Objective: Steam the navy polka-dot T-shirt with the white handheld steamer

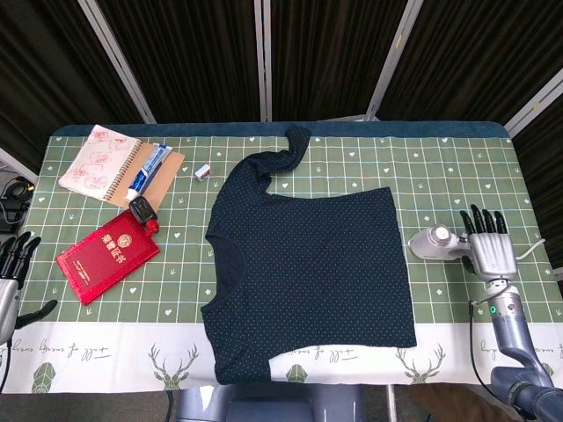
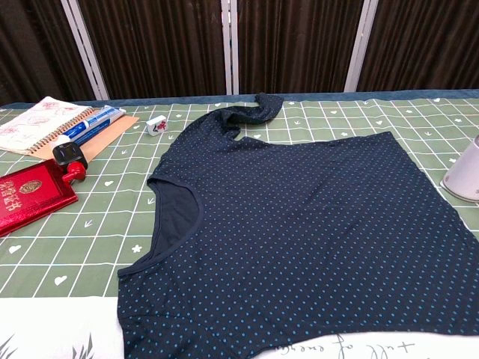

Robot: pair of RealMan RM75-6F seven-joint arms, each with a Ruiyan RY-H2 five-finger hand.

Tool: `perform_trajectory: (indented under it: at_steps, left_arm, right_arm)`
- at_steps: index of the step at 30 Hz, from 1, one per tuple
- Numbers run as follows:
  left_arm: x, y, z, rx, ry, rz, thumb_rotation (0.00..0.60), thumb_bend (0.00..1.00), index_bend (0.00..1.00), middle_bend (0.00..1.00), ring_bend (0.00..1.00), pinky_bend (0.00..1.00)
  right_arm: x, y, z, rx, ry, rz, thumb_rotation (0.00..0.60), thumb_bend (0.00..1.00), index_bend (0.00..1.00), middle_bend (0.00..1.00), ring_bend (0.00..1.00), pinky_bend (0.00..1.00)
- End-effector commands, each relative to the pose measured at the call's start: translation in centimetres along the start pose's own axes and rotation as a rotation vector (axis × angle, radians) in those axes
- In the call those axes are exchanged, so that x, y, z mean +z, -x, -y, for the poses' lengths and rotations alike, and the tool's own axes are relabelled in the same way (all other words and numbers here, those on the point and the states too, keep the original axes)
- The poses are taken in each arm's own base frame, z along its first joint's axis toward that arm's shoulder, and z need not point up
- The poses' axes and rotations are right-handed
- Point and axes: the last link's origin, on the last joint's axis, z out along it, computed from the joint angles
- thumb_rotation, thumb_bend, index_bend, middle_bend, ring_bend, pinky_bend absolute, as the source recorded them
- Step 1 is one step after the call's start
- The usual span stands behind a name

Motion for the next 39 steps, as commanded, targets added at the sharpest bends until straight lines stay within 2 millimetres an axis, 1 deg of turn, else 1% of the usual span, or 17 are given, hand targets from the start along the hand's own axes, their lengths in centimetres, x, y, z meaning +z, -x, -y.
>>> perform_trajectory:
  at_steps: [1, 5, 10, 15, 20, 23, 32, 33, 35, 36, 37, 38, 39]
  left_arm:
    - [0.0, 0.0, 0.0, 0.000, -0.001, -0.001, 0.600, 0.00, 0.00, 0.00, 0.00, 0.00]
    - [0.1, 0.0, 0.1, 0.000, -0.004, -0.001, 0.600, 0.00, 0.00, 0.00, 0.00, 0.00]
    - [0.2, 0.1, 0.2, -0.001, -0.008, -0.001, 0.600, 0.00, 0.00, 0.00, 0.00, 0.00]
    - [0.4, 0.1, 0.3, 0.000, -0.016, -0.003, 0.600, 0.00, 0.00, 0.00, 0.00, 0.00]
    - [0.5, 0.2, 0.3, 0.003, -0.020, 0.001, 0.600, 0.00, 0.00, 0.00, 0.00, 0.00]
    - [0.6, 0.3, 0.4, 0.006, -0.023, 0.002, 0.600, 0.00, 0.00, 0.00, 0.00, 0.00]
    - [0.9, 0.5, 0.4, 0.012, -0.029, 0.002, 0.600, 0.00, 0.00, 0.00, 0.00, 0.00]
    - [1.0, 0.5, 0.5, 0.012, -0.031, 0.002, 0.600, 0.00, 0.00, 0.00, 0.00, 0.00]
    - [1.1, 0.5, 0.5, 0.013, -0.035, 0.002, 0.600, 0.00, 0.00, 0.00, 0.00, 0.00]
    - [1.2, 0.6, 0.5, 0.013, -0.036, 0.003, 0.600, 0.00, 0.00, 0.00, 0.00, 0.00]
    - [1.2, 0.6, 0.5, 0.013, -0.037, 0.003, 0.600, 0.00, 0.00, 0.00, 0.00, 0.00]
    - [1.2, 0.6, 0.5, 0.014, -0.037, 0.004, 0.600, 0.00, 0.00, 0.00, 0.00, 0.00]
    - [1.2, 0.6, 0.5, 0.014, -0.037, 0.004, 0.600, 0.00, 0.00, 0.00, 0.00, 0.00]
  right_arm:
    - [0.7, 0.4, 0.1, -0.016, 0.012, 0.018, 0.600, 0.50, 0.00, 0.00, 0.00, 0.00]
    - [1.3, 0.6, -0.1, -0.027, 0.026, 0.027, 0.600, 0.50, 0.00, 0.00, 0.00, 0.00]
    - [2.3, 0.7, -0.4, -0.030, 0.061, 0.026, 0.600, 0.54, 0.00, 0.00, 0.00, 0.00]
    - [3.0, 1.0, -0.4, -0.035, 0.076, 0.041, 0.600, 0.54, 0.00, 0.00, 0.00, 0.00]
    - [3.8, 1.3, -0.2, -0.002, 0.088, 0.063, 0.600, 0.54, 0.00, 0.00, 0.00, 0.00]
    - [4.1, 1.5, -0.2, 0.050, 0.106, 0.072, 0.600, 0.54, 0.00, 0.00, 0.00, 0.00]
    - [5.0, 2.1, -0.1, 0.052, 0.112, 0.094, 0.600, 0.54, 0.00, 0.01, 0.00, 0.00]
    - [5.2, 2.0, -0.1, 0.048, 0.111, 0.087, 0.600, 0.55, 0.00, 0.03, 0.00, 0.00]
    - [5.3, 2.0, 0.0, 0.045, 0.111, 0.083, 0.600, 0.56, 0.03, 0.11, 0.05, 0.02]
    - [5.5, 1.9, 0.0, 0.041, 0.107, 0.075, 0.600, 0.57, 0.06, 0.19, 0.11, 0.05]
    - [5.5, 1.9, 0.1, 0.042, 0.104, 0.072, 0.600, 0.59, 0.12, 0.28, 0.19, 0.12]
    - [5.6, 1.8, 0.1, 0.043, 0.103, 0.068, 0.600, 0.60, 0.17, 0.33, 0.24, 0.18]
    - [5.6, 1.8, 0.1, 0.044, 0.098, 0.066, 0.600, 0.62, 0.25, 0.41, 0.31, 0.29]
